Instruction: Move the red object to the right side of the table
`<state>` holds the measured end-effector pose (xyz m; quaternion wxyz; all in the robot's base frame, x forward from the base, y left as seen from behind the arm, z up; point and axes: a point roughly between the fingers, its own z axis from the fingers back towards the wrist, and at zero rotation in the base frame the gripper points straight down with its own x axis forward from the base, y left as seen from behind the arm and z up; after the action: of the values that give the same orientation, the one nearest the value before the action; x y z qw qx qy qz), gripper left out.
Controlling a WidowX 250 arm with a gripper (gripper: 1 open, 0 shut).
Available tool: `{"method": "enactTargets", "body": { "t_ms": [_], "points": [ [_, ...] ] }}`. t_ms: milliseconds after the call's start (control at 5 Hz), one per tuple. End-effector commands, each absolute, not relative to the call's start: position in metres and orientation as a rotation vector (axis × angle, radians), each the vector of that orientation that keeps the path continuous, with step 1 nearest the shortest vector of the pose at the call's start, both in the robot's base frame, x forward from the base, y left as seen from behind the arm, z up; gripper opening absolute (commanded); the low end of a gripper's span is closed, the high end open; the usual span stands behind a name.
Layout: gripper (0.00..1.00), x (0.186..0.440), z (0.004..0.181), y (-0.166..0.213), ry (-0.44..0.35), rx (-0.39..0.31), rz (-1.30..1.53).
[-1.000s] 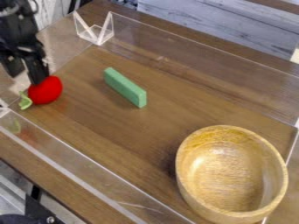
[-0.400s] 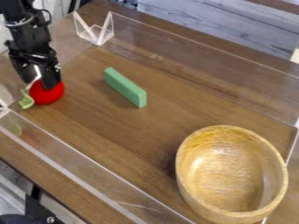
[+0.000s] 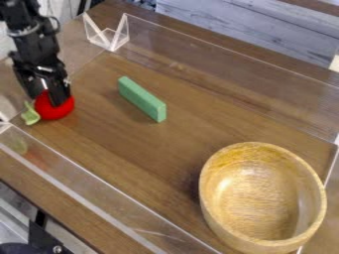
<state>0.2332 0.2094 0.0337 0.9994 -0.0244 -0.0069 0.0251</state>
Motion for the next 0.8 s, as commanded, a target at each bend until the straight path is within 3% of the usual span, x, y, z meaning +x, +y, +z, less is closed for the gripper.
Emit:
{"method": "enactTargets", "body": {
  "t_ms": [0, 600],
  "points": [
    [1.00, 0.2383, 0.0340, 0.2120, -0.036, -0.030, 0.019],
    [1.00, 0.2304, 0.0379, 0.2110, -0.029, -0.066, 0.063]
  ]
}}
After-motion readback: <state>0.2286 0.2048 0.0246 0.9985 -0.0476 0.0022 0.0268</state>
